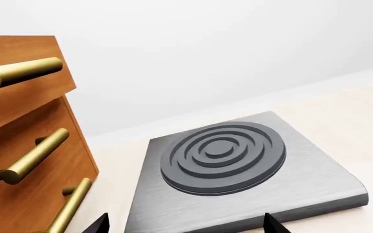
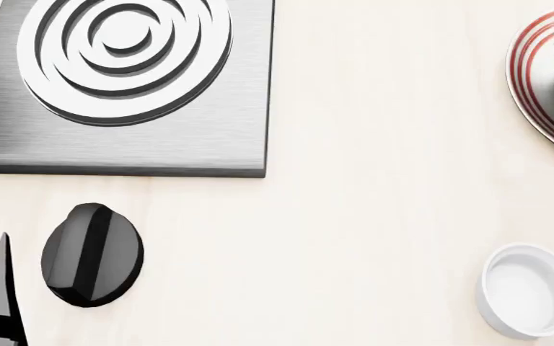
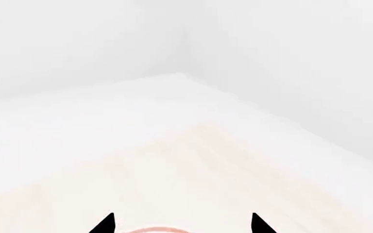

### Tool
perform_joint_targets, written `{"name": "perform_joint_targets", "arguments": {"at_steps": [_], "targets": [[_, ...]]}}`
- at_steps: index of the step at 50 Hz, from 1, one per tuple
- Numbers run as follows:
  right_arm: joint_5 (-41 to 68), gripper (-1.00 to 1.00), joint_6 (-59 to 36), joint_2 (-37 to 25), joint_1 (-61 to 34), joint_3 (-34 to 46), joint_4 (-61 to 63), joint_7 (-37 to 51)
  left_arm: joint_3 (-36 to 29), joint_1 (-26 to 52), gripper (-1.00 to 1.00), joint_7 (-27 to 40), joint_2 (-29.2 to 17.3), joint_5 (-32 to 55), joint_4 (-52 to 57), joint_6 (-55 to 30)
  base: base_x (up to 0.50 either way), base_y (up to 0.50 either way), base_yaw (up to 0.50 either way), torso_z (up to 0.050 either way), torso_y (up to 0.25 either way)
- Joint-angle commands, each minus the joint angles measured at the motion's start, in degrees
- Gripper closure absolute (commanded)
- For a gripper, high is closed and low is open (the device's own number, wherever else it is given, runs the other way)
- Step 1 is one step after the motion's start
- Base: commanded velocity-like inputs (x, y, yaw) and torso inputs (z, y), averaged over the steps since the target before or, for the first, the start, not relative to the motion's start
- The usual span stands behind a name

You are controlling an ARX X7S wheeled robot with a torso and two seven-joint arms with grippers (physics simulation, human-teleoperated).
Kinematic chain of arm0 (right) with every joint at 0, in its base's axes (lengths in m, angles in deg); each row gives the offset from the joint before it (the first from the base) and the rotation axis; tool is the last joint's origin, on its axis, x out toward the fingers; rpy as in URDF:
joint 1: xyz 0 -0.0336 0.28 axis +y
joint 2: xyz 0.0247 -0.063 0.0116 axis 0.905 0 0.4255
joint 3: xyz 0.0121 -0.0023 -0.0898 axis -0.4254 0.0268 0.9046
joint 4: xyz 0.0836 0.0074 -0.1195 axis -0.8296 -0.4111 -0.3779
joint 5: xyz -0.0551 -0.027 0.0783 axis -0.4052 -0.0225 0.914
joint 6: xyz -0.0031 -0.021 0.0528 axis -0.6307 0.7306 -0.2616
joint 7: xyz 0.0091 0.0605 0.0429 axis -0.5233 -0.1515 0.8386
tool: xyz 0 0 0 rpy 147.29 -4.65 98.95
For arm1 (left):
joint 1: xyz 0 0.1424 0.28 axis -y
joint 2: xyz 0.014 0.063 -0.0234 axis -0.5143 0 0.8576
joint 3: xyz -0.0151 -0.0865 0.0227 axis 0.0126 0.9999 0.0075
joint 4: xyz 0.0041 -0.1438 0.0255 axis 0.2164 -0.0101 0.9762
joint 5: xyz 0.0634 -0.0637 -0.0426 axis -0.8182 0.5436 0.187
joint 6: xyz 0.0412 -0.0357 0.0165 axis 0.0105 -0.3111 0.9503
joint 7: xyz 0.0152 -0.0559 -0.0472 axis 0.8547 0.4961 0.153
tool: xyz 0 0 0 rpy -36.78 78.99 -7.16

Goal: Pick the akita bowl next to the ramekin and place it on the plate.

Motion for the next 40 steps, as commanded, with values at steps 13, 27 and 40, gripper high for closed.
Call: {"name": "perform_joint_targets", "arguments": {"at_steps": [13,27,40], "targets": [[-5.66,-1.00,2.62,-7.96,7.57,2.04,27.18,6.67,1.91,0.32,-1.00,-1.42,0.70,1.52,0.60,-1.77,0.00,0.00,0.00,0.000,0.000],[-11.69,-1.00,10.00,-12.99,14.74,3.96,40.01,7.32,1.24,-0.06,-1.00,-1.06,0.35,1.72,0.97,-1.67,0.00,0.00,0.00,0.000,0.000],[-17.66,-1.00,12.51,-16.00,19.01,6.04,49.04,10.76,0.65,0.08,-1.00,-0.58,-0.21,1.43,1.18,-1.90,0.00,0.00,0.00,0.000,0.000]]}}
